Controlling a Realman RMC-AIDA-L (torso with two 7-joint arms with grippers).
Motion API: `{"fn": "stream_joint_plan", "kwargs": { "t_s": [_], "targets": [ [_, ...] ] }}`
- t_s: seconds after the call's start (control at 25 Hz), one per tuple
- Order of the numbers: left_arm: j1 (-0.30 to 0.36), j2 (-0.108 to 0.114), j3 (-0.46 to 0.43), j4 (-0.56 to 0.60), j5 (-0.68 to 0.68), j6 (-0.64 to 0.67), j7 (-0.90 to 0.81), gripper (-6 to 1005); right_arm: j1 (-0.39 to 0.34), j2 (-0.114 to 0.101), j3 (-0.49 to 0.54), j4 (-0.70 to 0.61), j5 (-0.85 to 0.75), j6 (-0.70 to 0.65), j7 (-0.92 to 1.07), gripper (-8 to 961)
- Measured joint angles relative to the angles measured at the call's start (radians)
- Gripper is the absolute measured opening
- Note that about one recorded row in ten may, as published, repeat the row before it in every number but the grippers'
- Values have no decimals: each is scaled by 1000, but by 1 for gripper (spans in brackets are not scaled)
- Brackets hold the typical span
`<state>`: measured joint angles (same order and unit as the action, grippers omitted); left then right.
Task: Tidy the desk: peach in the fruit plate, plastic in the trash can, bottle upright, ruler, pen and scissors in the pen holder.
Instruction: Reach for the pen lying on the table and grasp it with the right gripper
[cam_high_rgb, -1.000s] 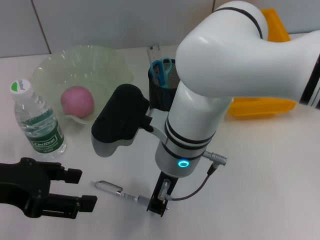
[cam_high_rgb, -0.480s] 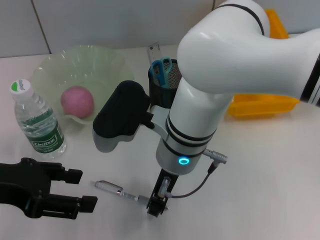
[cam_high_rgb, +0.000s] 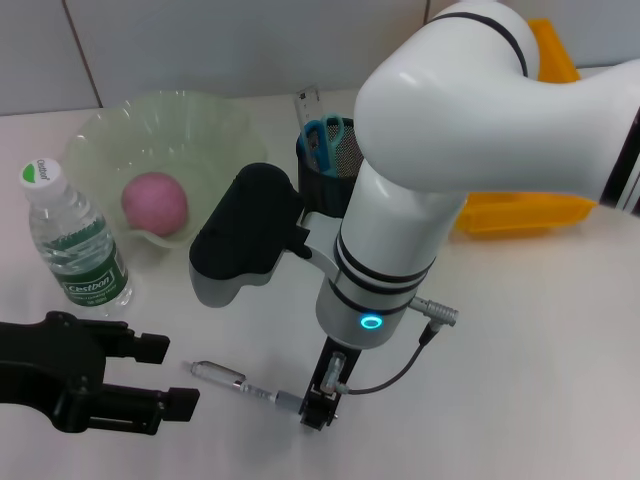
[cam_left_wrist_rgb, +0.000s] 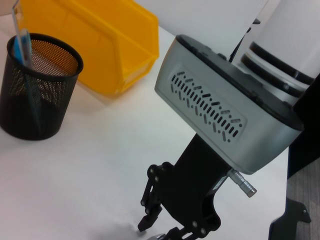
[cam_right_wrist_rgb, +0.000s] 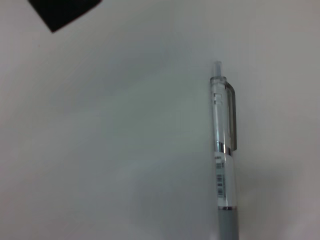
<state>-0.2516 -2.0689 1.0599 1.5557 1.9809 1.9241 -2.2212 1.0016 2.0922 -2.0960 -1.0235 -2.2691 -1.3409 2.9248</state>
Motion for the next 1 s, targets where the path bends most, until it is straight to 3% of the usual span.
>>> {"fn": "stream_joint_plan", "kwargs": {
  "t_s": [0.64,0.84,1.0],
  "targets": [
    [0,0,0,0,-2,-2,3,786,0,0,-17,-7,6,3,1,304],
    [0,0,0,0,-2,-2,3,786,-1,0,-30,-9,8,5,1,165],
    [-1,0,0,0,-2,-2,3,786,-1,0,-30,-9,8,5,2,157]
  ]
}}
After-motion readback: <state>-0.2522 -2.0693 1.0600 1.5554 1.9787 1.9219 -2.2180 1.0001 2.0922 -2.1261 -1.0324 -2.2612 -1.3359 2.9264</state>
